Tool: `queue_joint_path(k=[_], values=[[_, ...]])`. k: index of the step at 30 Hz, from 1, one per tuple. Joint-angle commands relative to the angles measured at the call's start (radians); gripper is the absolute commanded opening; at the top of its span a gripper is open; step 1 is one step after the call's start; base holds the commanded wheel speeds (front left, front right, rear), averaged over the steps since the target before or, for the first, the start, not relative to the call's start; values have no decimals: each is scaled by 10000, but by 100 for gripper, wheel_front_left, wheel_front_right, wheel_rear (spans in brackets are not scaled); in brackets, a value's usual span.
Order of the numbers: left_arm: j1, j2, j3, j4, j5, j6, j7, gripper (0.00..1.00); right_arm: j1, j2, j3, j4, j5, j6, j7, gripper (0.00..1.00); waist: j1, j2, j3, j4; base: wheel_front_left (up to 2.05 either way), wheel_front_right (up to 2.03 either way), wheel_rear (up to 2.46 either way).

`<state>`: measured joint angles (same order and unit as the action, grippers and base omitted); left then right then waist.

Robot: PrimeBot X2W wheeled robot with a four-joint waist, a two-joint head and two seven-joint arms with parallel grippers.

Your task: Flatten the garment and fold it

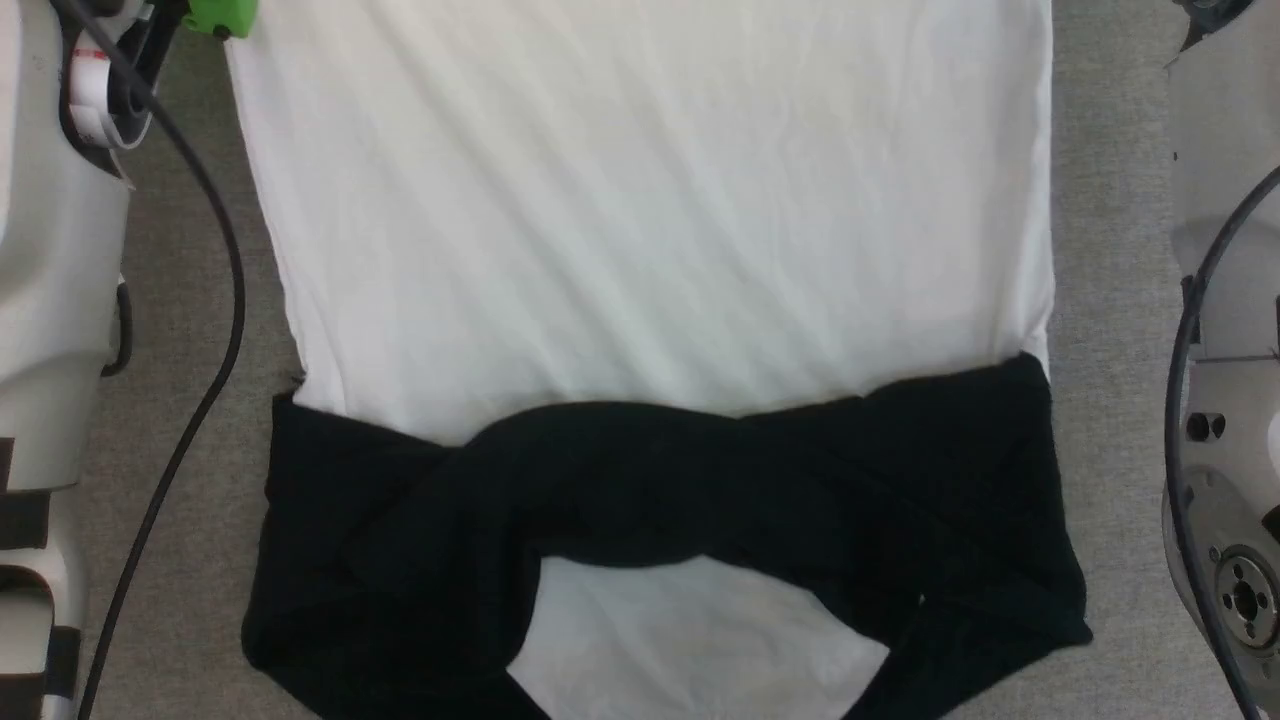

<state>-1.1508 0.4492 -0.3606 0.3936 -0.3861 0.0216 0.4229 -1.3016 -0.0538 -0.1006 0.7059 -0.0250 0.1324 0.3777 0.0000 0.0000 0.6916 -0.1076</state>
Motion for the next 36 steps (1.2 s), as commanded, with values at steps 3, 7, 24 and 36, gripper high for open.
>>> queue_joint_path(k=[3, 7, 24, 36], values=[[11, 149, 185, 230, 13, 19, -670, 0, -4, -98, 370, -72, 410, -17, -739, 0, 0, 0, -501, 25, 0, 0, 0], [654, 129, 355, 256, -303, -126, -1405, 0, 604, -312, 1099, -307, 1129, -17, -1522, 0, 0, 0, -1240, 70, 0, 0, 0], [7620, 180, 615, -3375, -1962, 79, -2544, 0, 8529, -1844, 1981, -5908, 3892, -17, -959, 0, 0, 0, -4792, 656, 0, 0, 0], [12221, -326, 614, -5048, -2917, 1172, -2819, 0, 13475, -584, 394, -9043, 3518, -17, 1122, 0, 0, 0, -5485, 809, 0, 0, 0]])
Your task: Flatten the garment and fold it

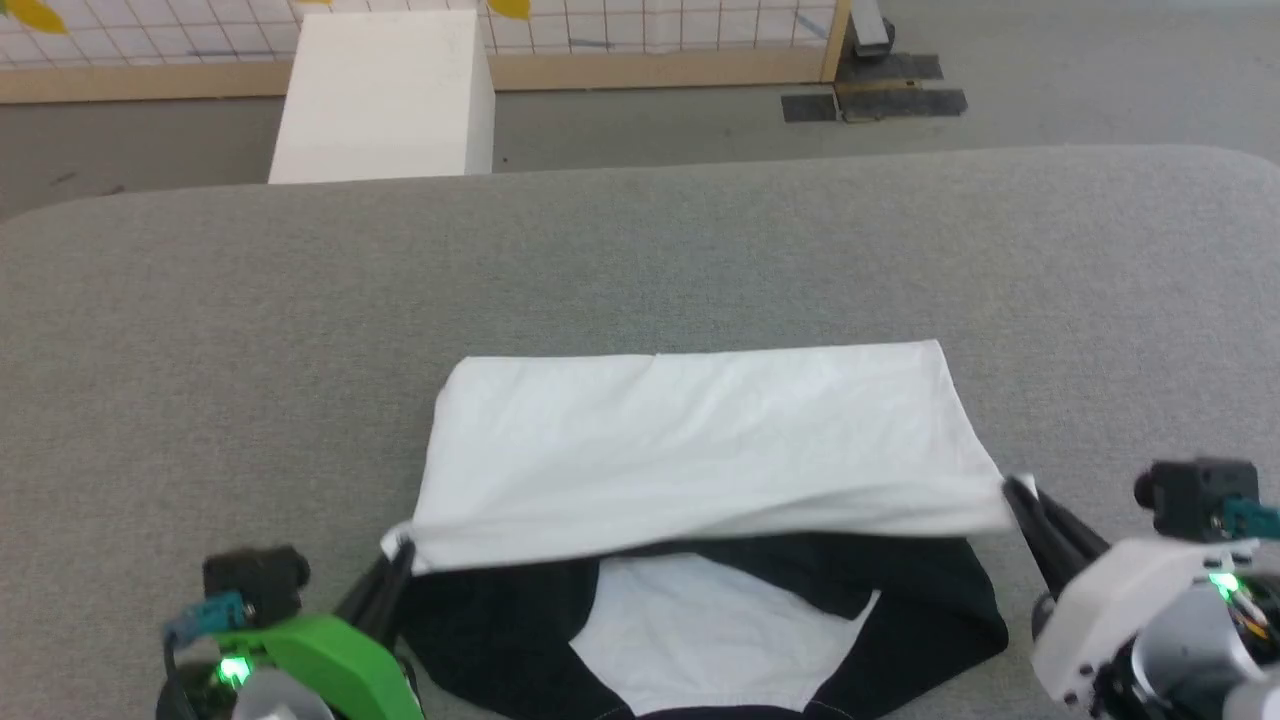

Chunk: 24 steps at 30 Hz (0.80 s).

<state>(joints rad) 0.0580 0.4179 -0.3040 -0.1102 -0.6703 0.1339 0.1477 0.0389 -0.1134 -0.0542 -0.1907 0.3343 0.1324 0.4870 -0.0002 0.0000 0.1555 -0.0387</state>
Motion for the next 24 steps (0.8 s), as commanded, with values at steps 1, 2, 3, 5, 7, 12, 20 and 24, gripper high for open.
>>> queue_joint_path(k=[1, 2, 3, 5, 7, 12, 20, 24], values=[[294, -17, 28, -8, -112, 44, -80, 0, 283, 75, -173, -154, -130, -17, 126, 0, 2, 0, -127, 157, 0, 0, 0], [449, -7, -3, 23, -91, 63, -116, 0, 520, 146, -287, -223, -187, -17, 226, 0, 2, 0, -126, 201, 0, 0, 0], [546, -11, -56, 65, -82, 58, -114, 0, 688, 193, -388, -255, -263, -17, 286, 0, 2, 0, -125, 243, 0, 0, 0], [698, -58, -189, 214, -85, -1, -145, 0, 1031, 251, -488, -225, -514, -17, 461, 0, 2, 0, -111, 305, 0, 0, 0], [754, -158, -329, 426, -102, -101, -216, 0, 1228, 330, -525, -123, -663, -17, 539, 0, 2, 0, -96, 355, 0, 0, 0], [512, -497, -823, 1363, 62, -425, -478, 21, 1494, 509, -150, 757, -641, -17, 547, 0, 2, 0, -125, 445, 0, 0, 0], [661, -761, -634, 1927, -47, -201, -987, 100, 1860, 605, -368, 1186, -579, -17, 890, 100, 2, 0, -456, 462, 0, 0, 0], [884, -603, -329, 1662, 16, 66, -1301, 100, 2058, 621, -936, 805, -786, -17, 753, 100, 2, 0, -655, 546, 0, 0, 0]])
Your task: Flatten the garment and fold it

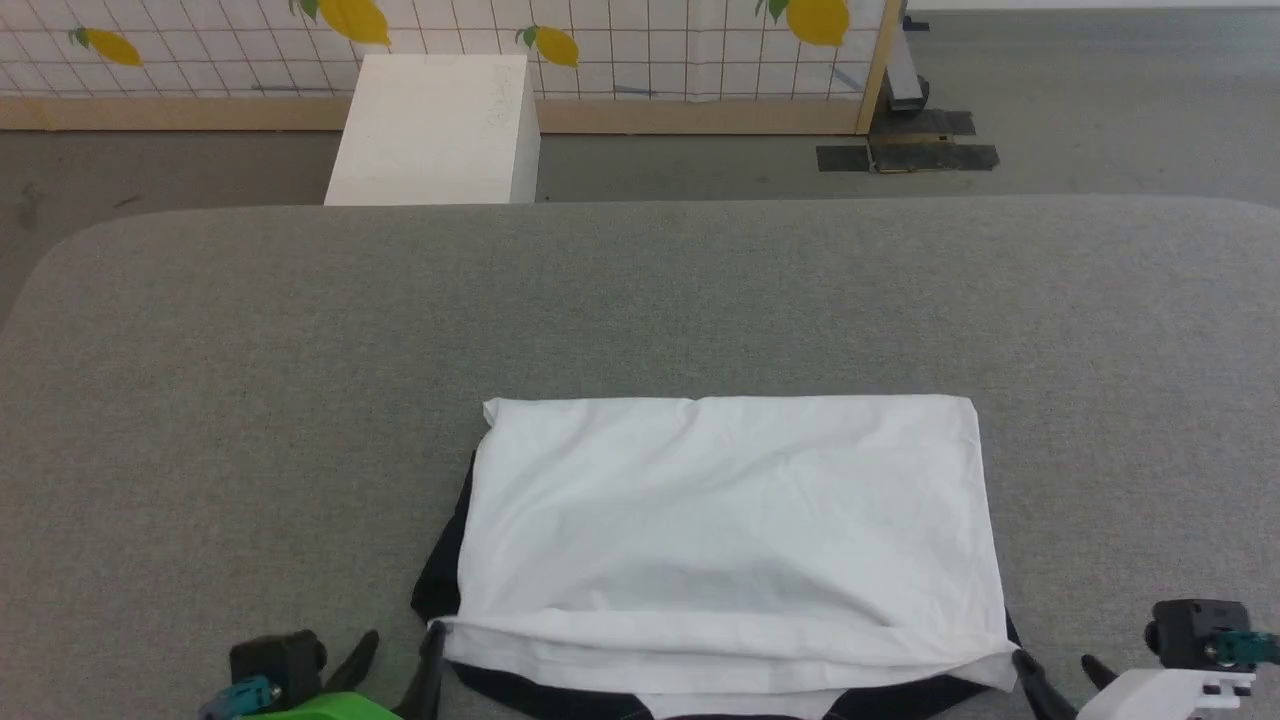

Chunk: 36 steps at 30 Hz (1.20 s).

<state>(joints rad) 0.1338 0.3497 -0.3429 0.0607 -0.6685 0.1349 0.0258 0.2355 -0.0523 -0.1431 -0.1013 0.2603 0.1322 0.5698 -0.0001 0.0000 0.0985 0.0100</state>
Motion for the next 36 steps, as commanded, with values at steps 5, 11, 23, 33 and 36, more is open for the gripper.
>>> queue_joint_path(k=[5, 11, 23, 33, 36], values=[[-14, 244, 354, -282, 399, 201, -927, 100, -36, 16, -520, -307, 272, -15, -1054, 100, 1, 0, -270, 188, 0, 0, 0], [-957, 88, 527, -25, 1193, 197, -2441, 100, -535, 18, -676, 335, 788, -15, -2324, 100, 1, 0, -415, 358, 0, 0, 0], [-2666, -912, 1045, 698, 2974, -213, -2872, 100, -2362, 19, -225, 2898, 1199, -15, -2268, 100, 1, 0, -483, 209, 0, 0, 0], [-2773, -1529, 1578, 1118, 3645, -750, -2874, 100, -3388, 20, 379, 4796, 823, -15, -730, 100, 1, 0, -439, 256, 0, 0, 0], [-2733, -1664, 1697, 1232, 3789, -896, -2874, 100, -3423, 20, 580, 4940, 911, -15, -325, 47, 1, 0, -453, 296, 0, 0, 0]])
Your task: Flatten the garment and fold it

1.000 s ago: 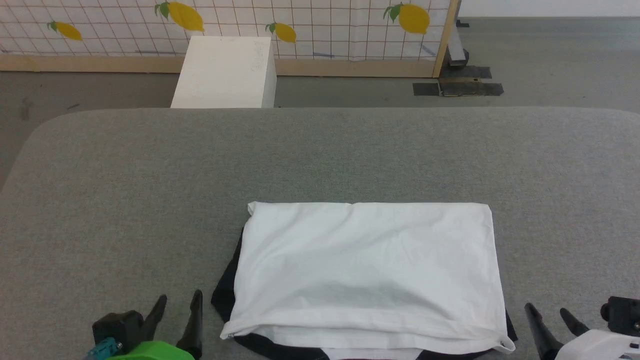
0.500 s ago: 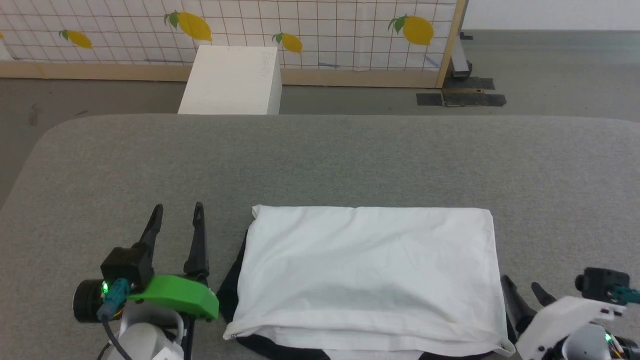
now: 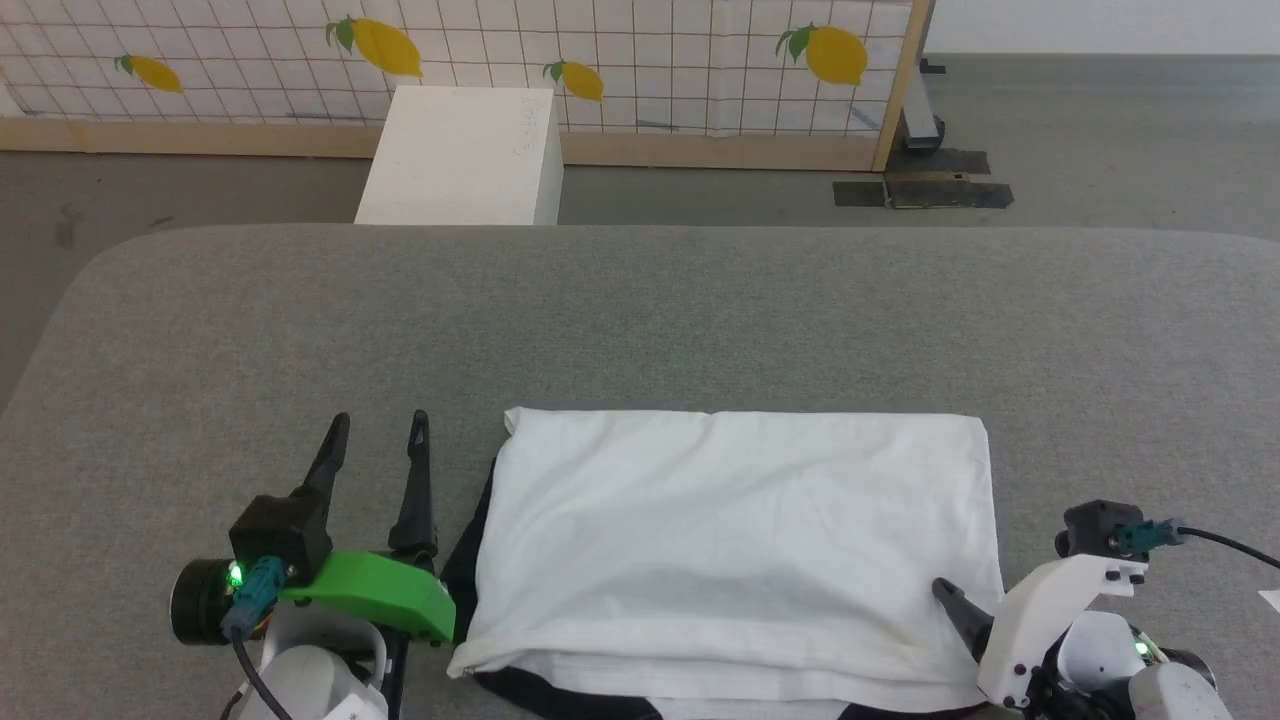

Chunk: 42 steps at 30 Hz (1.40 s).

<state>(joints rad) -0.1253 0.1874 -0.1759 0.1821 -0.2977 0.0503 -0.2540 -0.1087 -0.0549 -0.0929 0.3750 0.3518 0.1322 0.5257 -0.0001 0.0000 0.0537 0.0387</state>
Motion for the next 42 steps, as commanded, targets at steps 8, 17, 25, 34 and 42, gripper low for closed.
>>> queue_joint_path(k=[8, 17, 25, 34, 42], values=[[-48, -299, 351, 153, 374, -327, -77, 100, 77, 47, -587, -132, -372, -15, -402, 0, 1, 0, -39, -6, 0, 0, 0], [85, -537, 688, 71, 630, -548, -77, 100, 322, 47, -2962, -1398, -2961, -15, -699, 0, 1, 0, 13, -150, 0, 0, 0], [79, -696, 824, 168, 795, -772, -78, 100, 699, 47, -2753, -2989, -3306, -15, -93, 0, 1, 0, 59, -151, 0, 0, 0], [85, -769, 985, 235, 960, -907, -78, 100, 1356, 47, 411, -6568, -2680, -15, 1363, 0, 1, 0, 8, -43, 0, 0, 0], [-57, -896, 958, 301, 1058, -1038, -78, 100, 593, 10, 3175, -6164, -2894, -15, 1921, 0, 1, 0, 127, 241, 0, 0, 0]])
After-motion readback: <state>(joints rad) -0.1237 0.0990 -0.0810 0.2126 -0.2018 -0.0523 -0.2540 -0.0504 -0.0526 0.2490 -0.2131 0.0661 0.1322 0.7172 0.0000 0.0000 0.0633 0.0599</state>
